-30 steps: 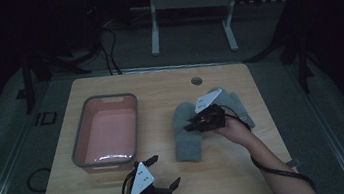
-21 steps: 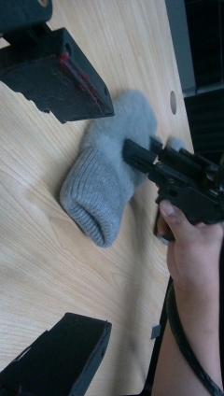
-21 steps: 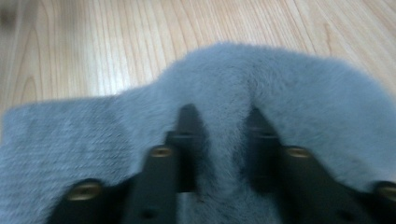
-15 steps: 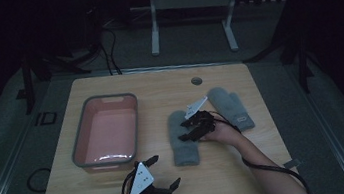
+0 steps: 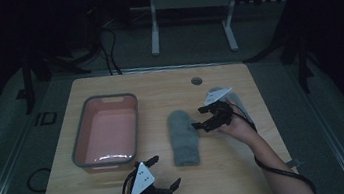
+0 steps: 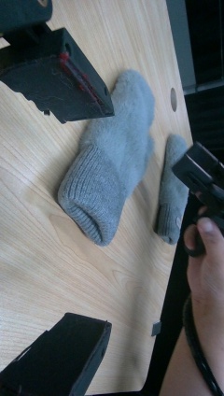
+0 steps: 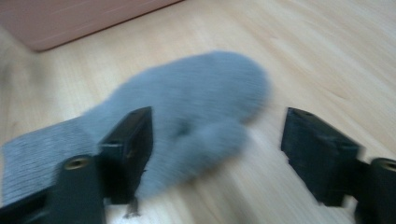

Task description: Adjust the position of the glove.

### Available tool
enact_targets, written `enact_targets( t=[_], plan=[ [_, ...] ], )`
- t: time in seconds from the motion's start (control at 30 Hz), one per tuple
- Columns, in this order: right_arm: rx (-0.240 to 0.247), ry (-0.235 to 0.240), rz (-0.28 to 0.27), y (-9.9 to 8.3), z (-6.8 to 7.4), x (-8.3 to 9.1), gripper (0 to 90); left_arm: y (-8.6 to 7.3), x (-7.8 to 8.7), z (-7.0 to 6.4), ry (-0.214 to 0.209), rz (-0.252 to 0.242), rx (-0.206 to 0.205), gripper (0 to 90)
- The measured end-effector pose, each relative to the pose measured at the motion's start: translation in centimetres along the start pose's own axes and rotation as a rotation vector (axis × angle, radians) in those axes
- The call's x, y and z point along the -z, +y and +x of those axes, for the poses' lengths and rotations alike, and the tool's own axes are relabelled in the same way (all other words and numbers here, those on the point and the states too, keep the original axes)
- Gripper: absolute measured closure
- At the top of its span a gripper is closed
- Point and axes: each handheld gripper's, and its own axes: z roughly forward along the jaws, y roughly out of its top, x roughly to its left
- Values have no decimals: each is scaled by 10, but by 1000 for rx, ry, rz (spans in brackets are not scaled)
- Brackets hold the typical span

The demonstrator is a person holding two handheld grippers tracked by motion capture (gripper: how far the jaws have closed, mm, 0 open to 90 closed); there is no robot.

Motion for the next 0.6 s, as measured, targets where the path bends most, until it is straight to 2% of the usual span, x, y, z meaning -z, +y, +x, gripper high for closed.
enact_targets(
  t=[0.03, 0.13, 0.2, 0.33, 0.43, 0.53, 0.6],
  plan=[
    [-14, -13, -23, -3, -3, 6, 335, 0, 0, 0, -3, 0, 2, 15],
    [-34, -67, -68, -10, -13, 23, 328, 0, -1, 0, -3, 3, 2, 15],
    [-37, -132, -42, -15, -21, 32, 315, -1, -2, 0, -1, 5, 1, 15],
    [-65, -202, -41, -27, -37, 49, 318, 0, -1, -1, -4, 4, -1, 15],
    [-79, -258, -53, -38, -51, 60, 373, 0, -1, 0, -2, 2, 3, 15],
    [-101, -295, -35, -48, -65, 68, 405, 0, -1, -1, -4, 0, 1, 15],
    [-97, -313, -18, -55, -70, 70, 422, 0, -1, -1, -8, -1, 0, 15]
  ],
)
